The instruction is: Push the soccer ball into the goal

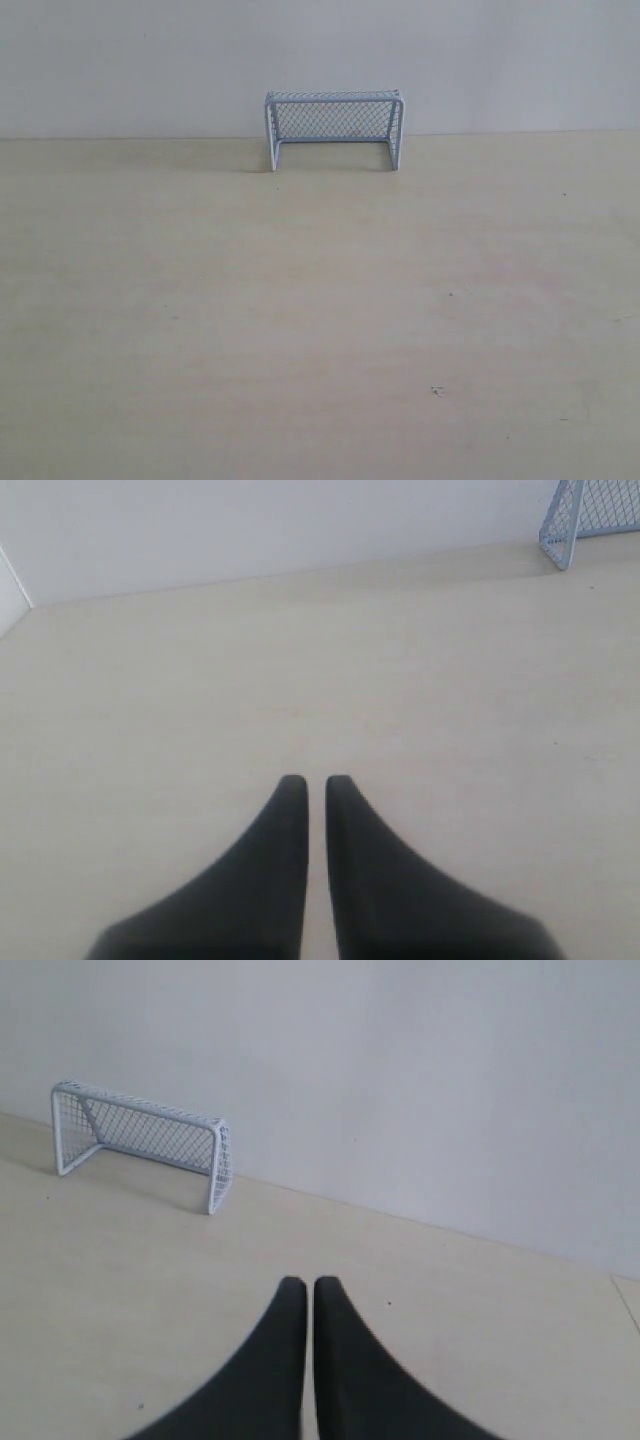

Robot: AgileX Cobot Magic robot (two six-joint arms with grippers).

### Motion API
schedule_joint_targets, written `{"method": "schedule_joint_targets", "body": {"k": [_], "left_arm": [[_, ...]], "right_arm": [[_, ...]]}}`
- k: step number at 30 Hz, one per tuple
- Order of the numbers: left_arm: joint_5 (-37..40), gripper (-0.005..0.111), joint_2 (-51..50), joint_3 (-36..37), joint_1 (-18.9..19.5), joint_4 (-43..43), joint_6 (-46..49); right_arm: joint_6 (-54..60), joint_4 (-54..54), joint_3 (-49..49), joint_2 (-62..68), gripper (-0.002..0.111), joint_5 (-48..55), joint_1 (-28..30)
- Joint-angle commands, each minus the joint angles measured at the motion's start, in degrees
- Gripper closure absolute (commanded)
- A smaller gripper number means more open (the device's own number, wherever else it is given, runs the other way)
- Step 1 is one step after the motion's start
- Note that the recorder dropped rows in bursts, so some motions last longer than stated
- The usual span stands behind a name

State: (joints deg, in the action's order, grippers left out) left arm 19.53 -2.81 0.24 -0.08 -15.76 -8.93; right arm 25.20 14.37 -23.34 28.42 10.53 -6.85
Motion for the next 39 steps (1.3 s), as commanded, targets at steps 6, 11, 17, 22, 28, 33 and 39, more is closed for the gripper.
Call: {"method": "schedule_joint_targets", "body": {"k": [6,11,17,22,28,33,39], "left_arm": [[-0.2,0.100,-0.3,-0.2,-0.5,0.0,-0.5],[-0.2,0.100,-0.3,-0.2,-0.5,0.0,-0.5],[-0.2,0.100,-0.3,-0.2,-0.5,0.0,-0.5],[-0.2,0.100,-0.3,-0.2,-0.5,0.0,-0.5],[-0.2,0.100,-0.3,-0.2,-0.5,0.0,-0.5],[-0.2,0.100,-0.3,-0.2,-0.5,0.0,-0.5],[-0.2,0.100,-0.3,-0.2,-0.5,0.0,-0.5]], "right_arm": [[-4.2,0.3,4.3,-3.4,0.108,-3.6,1.8],[-6.4,0.3,8.2,-6.0,0.108,-6.4,1.8],[-8.5,0.3,12.3,-9.0,0.108,-7.3,2.9],[-9.0,0.3,14.1,-10.9,0.108,-7.2,4.0],[-9.0,0.3,14.2,-13.0,0.108,-5.4,4.0],[-9.3,0.3,15.8,-15.2,0.108,-4.9,4.0],[-10.4,0.3,20.4,-19.4,0.108,-5.2,4.0]]}}
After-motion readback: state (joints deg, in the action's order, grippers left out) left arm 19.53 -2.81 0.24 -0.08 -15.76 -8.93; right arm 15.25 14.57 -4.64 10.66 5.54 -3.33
